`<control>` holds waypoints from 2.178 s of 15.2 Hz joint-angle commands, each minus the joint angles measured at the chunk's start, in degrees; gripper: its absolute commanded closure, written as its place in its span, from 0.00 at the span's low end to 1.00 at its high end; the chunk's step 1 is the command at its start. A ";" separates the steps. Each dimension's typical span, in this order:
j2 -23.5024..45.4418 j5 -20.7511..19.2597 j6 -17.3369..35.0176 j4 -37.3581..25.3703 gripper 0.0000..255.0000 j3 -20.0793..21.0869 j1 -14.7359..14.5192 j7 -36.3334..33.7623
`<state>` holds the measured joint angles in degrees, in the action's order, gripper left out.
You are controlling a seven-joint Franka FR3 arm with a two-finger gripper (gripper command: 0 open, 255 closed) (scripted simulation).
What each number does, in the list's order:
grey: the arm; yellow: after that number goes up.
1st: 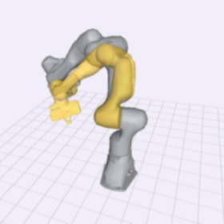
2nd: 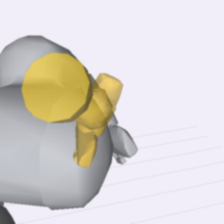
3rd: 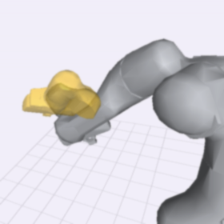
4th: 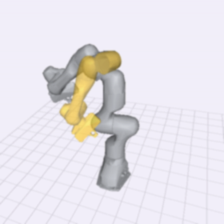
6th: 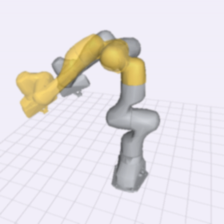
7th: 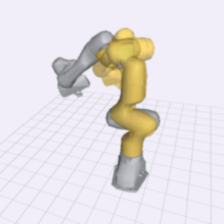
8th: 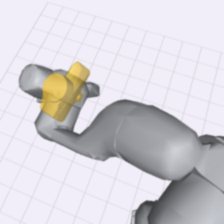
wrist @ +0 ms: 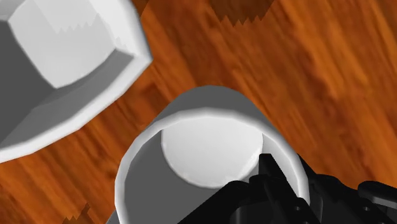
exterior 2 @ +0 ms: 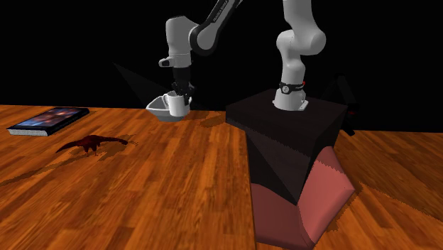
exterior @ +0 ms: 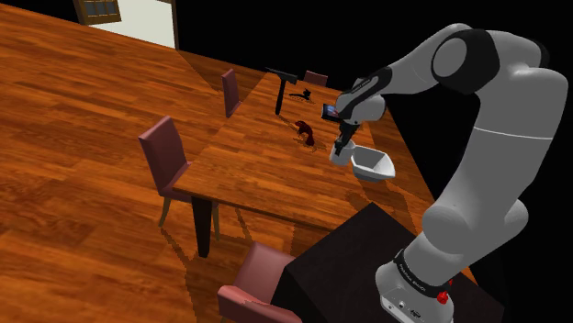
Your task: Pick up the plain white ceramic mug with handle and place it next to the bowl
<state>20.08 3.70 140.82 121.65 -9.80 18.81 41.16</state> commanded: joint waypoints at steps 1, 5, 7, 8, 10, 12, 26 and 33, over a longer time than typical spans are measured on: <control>1.25 0.34 1.41 0.13 1.00 0.18 0.13 0.20; 3.75 0.98 3.86 0.11 1.00 0.58 0.42 0.60; 5.04 1.30 5.06 0.03 1.00 0.79 0.58 0.80; 5.70 1.46 5.65 -0.04 1.00 0.91 0.66 0.90; 7.03 1.77 6.80 -0.20 1.00 1.14 0.84 1.09; 8.38 2.07 7.94 -0.41 1.00 1.39 1.03 1.29; 13.89 3.15 12.13 -1.72 1.00 2.43 1.83 1.97; 13.89 3.15 12.14 -1.72 0.00 2.43 1.82 1.97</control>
<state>33.97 6.85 152.96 119.93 -7.37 20.64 43.12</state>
